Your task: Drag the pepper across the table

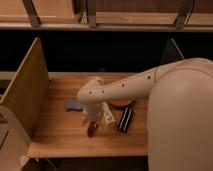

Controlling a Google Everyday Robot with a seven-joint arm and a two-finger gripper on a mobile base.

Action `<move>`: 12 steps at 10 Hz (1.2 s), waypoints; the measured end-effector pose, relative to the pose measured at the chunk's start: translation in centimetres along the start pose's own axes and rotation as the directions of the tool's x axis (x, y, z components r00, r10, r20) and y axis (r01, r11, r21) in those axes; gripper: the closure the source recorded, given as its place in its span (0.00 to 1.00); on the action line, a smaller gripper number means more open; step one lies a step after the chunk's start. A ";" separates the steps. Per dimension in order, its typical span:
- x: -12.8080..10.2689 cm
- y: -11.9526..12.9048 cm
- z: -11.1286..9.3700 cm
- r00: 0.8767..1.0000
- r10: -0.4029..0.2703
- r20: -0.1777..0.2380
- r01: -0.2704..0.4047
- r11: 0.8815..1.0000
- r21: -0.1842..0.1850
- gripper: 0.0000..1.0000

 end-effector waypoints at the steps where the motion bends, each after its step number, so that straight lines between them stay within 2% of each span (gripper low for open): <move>1: -0.2 0.4 0.3 1.000 -0.010 -0.005 0.010 1.000 0.004 0.35; 4: -0.6 0.3 1.4 1.000 -0.017 -0.017 0.017 0.999 0.027 0.35; 7: -1.6 -1.3 3.8 0.998 0.037 -0.042 -0.034 0.998 0.060 0.35; 8: -1.9 -1.3 4.5 0.998 0.048 -0.052 -0.044 0.997 0.061 0.35; 10: -2.1 0.0 5.5 0.997 0.026 -0.069 -0.023 0.999 0.046 0.35; 12: -2.0 1.2 6.4 0.996 0.007 -0.087 -0.006 1.000 0.022 0.35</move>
